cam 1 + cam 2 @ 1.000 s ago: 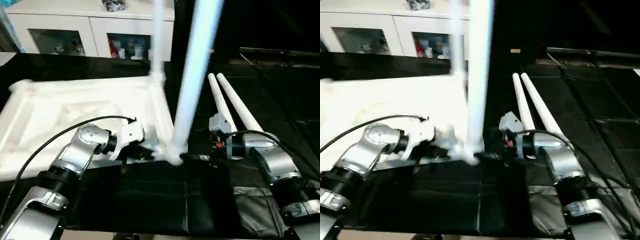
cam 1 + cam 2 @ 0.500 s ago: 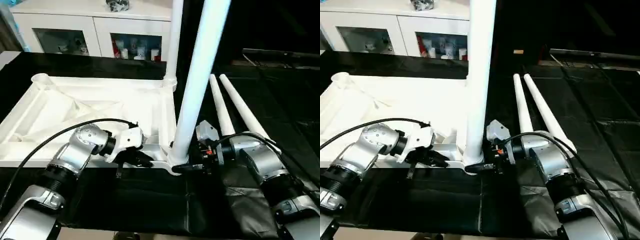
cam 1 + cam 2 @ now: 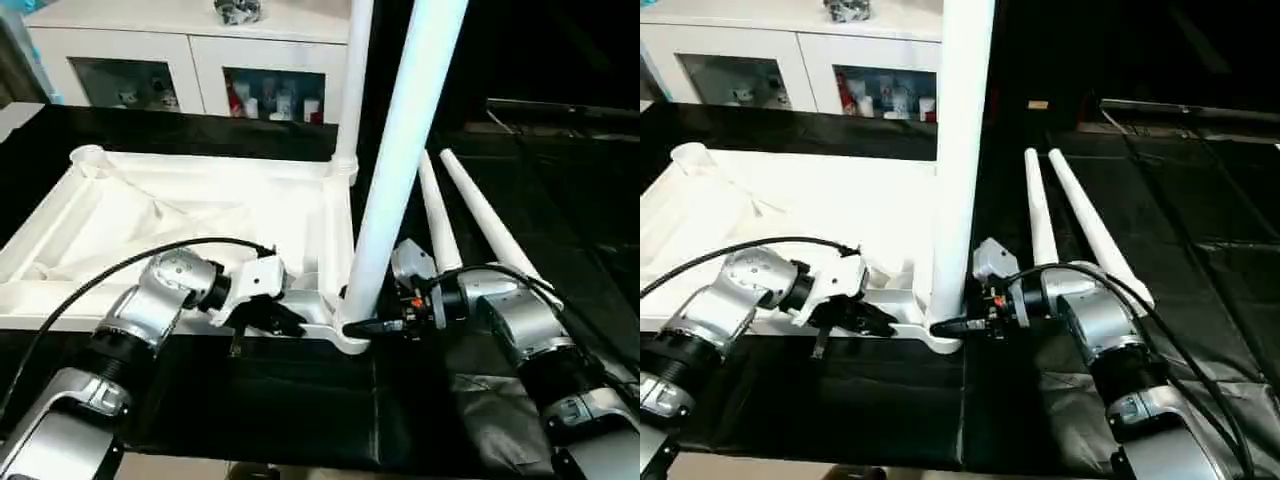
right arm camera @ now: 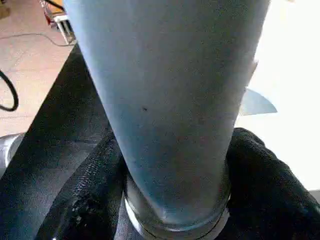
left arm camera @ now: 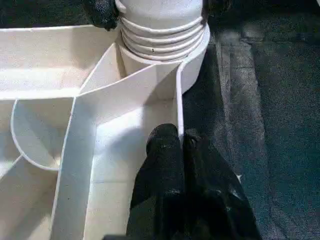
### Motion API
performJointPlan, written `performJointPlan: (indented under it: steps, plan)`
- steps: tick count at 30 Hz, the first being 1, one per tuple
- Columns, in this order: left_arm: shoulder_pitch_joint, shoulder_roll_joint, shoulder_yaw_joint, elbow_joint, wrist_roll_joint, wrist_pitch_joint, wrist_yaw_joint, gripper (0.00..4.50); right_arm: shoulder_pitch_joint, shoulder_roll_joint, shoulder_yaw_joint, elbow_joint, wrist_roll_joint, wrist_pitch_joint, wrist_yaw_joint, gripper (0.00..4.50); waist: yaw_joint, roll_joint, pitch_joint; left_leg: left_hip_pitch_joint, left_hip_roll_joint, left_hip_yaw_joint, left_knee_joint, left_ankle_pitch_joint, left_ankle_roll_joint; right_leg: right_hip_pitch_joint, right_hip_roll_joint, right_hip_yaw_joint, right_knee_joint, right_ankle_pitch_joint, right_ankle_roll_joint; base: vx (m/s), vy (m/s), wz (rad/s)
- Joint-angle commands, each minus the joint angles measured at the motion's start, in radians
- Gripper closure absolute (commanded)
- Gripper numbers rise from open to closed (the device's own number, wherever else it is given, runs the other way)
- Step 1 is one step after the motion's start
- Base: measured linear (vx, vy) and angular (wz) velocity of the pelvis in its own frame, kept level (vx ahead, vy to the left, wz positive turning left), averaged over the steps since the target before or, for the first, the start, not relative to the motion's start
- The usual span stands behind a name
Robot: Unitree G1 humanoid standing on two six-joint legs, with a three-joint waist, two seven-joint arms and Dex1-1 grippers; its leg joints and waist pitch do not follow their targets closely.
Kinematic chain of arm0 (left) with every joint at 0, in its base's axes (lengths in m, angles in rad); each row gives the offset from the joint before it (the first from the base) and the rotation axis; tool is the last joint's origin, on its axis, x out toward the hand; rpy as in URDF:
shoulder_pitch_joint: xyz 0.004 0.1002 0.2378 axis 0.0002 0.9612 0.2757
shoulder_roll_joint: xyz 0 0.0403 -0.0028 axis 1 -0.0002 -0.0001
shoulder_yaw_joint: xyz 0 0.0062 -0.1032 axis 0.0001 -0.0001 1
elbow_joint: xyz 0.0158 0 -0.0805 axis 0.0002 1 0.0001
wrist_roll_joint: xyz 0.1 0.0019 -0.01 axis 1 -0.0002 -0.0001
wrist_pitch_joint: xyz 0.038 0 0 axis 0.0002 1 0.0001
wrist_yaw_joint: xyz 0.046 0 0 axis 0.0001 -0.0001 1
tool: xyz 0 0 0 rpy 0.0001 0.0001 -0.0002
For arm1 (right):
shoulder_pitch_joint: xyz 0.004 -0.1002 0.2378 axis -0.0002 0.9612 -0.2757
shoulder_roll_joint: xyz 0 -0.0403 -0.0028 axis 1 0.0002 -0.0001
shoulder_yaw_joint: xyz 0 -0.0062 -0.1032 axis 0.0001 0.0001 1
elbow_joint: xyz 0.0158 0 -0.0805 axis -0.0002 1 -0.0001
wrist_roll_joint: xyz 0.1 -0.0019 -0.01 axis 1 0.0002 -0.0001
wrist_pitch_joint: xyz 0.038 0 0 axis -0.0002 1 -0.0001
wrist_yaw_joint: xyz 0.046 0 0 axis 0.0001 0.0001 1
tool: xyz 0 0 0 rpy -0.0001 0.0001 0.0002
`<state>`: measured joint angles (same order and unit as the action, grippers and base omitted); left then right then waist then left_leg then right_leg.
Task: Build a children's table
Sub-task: Rotate leg to tighten
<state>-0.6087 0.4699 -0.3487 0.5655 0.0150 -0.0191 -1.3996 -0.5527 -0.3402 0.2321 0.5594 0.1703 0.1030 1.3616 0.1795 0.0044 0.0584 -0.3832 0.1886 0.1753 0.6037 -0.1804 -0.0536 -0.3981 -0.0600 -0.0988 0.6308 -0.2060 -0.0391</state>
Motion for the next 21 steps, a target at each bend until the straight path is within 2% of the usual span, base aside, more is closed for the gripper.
performJointPlan:
  steps: [1,3,4,6,7,8,9,10,11,12,16,17,19,20,21]
  plan:
    - [-0.036,-0.038,0.022,0.014,0.005,0.047,0.097,4.5,0.019,0.042,-0.007,-0.029,0.021,0.037,-0.067,1.89,-0.005,0.018,-0.079,0.022,0.064,-0.02,-0.064,-0.147,0.042,0.05,-0.107,0.068,-0.069,-0.09,-0.21,0.0,0.0,0.0]
    - [-0.043,-0.065,0.056,0.014,-0.009,0.103,0.166,4.5,0.026,0.08,-0.022,-0.032,0.008,0.059,-0.172,1.89,-0.007,0.011,-0.077,0.022,0.062,-0.022,-0.067,-0.164,0.027,0.052,-0.107,0.066,-0.073,-0.119,-0.207,0.0,0.0,0.0]
    - [-0.047,-0.08,0.072,0.009,-0.012,0.135,0.209,4.5,0.025,0.105,-0.032,-0.022,-0.01,0.066,-0.25,1.9,-0.011,0.017,-0.077,0.022,0.061,-0.023,-0.069,-0.174,0.016,0.052,-0.107,0.065,-0.076,-0.141,-0.201,0.0,0.0,0.0]
    - [-0.049,-0.112,0.098,-0.012,-0.021,0.196,0.279,4.5,0.016,0.159,-0.061,0.003,-0.027,0.088,-0.394,1.91,-0.024,0.014,-0.074,0.021,0.059,-0.028,-0.076,-0.2,-0.013,0.055,-0.111,0.065,-0.081,-0.198,-0.188,0.0,0.0,0.0]
    - [-0.049,-0.12,0.103,-0.017,-0.023,0.21,0.294,4.5,0.014,0.172,-0.067,0.009,-0.03,0.094,-0.426,1.91,-0.029,0.014,-0.074,0.02,0.058,-0.028,-0.077,-0.202,-0.017,0.056,-0.113,0.065,-0.082,-0.209,-0.184,0.0,0.0,0.0]
    - [-0.049,-0.153,0.127,-0.041,-0.027,0.269,0.367,4.5,0.003,0.216,-0.09,0.031,-0.033,0.107,-0.523,1.91,-0.035,0.015,-0.074,0.02,0.057,-0.028,-0.076,-0.203,-0.022,0.056,-0.112,0.065,-0.084,-0.215,-0.18,0.0,0.0,0.0]
    - [-0.049,-0.153,0.127,-0.041,-0.027,0.269,0.367,4.5,0.003,0.216,-0.09,0.031,-0.033,0.107,-0.523,1.91,-0.041,0.015,-0.073,0.021,0.058,-0.027,-0.077,-0.203,-0.022,0.053,-0.111,0.067,-0.085,-0.209,-0.183,0.0,0.0,0.0]
    - [-0.048,-0.203,0.157,-0.074,-0.025,0.341,0.47,4.5,-0.014,0.276,-0.114,0.062,-0.037,0.118,-0.634,1.91,-0.047,0.013,-0.075,0.019,0.057,-0.025,-0.074,-0.187,-0.018,0.056,-0.111,0.068,-0.082,-0.19,-0.188,0.0,0.0,0.0]
    - [-0.048,-0.204,0.158,-0.075,-0.024,0.343,0.474,4.5,-0.015,0.278,-0.115,0.063,-0.037,0.118,-0.637,1.91,-0.047,0.013,-0.075,0.019,0.057,-0.025,-0.074,-0.187,-0.018,0.056,-0.111,0.068,-0.082,-0.19,-0.188,0.0,0.0,0.0]
    - [-0.043,-0.242,0.169,-0.1,-0.011,0.382,0.544,4.5,-0.036,0.319,-0.127,0.096,-0.044,0.118,-0.712,1.91,-0.05,0.01,-0.077,0.019,0.055,-0.025,-0.072,-0.162,-0.012,0.056,-0.109,0.068,-0.08,-0.155,-0.196,0.0,0.0,0.0]
    - [-0.027,-0.29,0.166,-0.15,0.004,0.431,0.607,4.5,-0.075,0.368,-0.136,0.148,-0.063,0.122,-0.815,1.91,-0.057,0.015,-0.081,0.012,0.053,-0.025,-0.069,-0.103,0.015,0.059,-0.105,0.067,-0.069,-0.044,-0.211,0.0,0.0,0.0]
    - [-0.022,-0.308,0.16,-0.171,0.01,0.451,0.625,4.5,-0.089,0.386,-0.135,0.163,-0.077,0.119,-0.85,1.91,-0.059,0.004,-0.081,0.012,0.053,-0.023,-0.069,-0.097,0.02,0.06,-0.103,0.066,-0.069,-0.031,-0.211,0.0,0.0,0.0]
    - [-0.025,-0.309,0.152,-0.176,0.017,0.454,0.631,4.5,-0.092,0.394,-0.131,0.169,-0.092,0.106,-0.864,1.91,-0.063,0.011,-0.08,0.014,0.051,-0.022,-0.067,-0.093,0.035,0.059,-0.104,0.067,-0.069,-0.02,-0.212,0.0,0.0,0.0]
    - [-0.025,-0.307,0.151,-0.175,0.018,0.452,0.63,4.5,-0.091,0.394,-0.132,0.17,-0.091,0.105,-0.864,1.56,-0.064,0.01,-0.08,0.013,0.05,-0.021,-0.066,-0.094,0.038,0.06,-0.103,0.067,-0.07,-0.02,-0.21,0.0,0.0,0.0]
    - [-0.028,-0.302,0.148,-0.169,0.022,0.446,0.626,4.5,-0.09,0.394,-0.134,0.17,-0.09,0.104,-0.864,1.56,-0.065,0.014,-0.079,0.014,0.051,-0.022,-0.067,-0.1,0.038,0.059,-0.103,0.067,-0.071,-0.023,-0.207,0.0,0.0,0.0]
